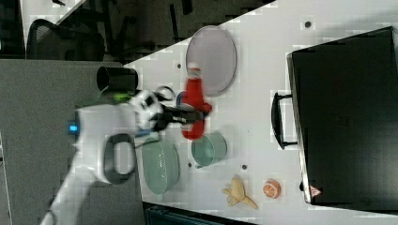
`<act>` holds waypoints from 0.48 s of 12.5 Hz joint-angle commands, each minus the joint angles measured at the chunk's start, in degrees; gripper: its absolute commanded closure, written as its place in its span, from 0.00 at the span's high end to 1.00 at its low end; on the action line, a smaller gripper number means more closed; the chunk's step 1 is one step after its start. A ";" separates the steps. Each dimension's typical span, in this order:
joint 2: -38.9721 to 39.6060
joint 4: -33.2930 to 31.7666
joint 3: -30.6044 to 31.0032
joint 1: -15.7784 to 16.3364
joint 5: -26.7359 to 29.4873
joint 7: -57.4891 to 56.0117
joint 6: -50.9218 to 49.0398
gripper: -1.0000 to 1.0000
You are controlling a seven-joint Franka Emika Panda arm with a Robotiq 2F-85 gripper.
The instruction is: Pick ketchup from plate and place it on table.
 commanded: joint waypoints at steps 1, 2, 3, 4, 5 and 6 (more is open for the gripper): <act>3.37 -4.99 0.00 -0.35 0.60 3.48 5.99 0.58; 5.14 -5.68 0.00 -0.34 0.60 3.47 6.94 0.58; 7.11 -5.68 0.02 -0.32 0.60 3.47 8.23 0.58; 9.02 -5.67 0.03 -0.28 0.60 3.47 10.14 0.58; 10.50 -5.71 0.11 -0.24 0.60 3.47 12.04 0.58; 11.45 -5.72 0.14 -0.24 0.60 3.46 13.88 0.58</act>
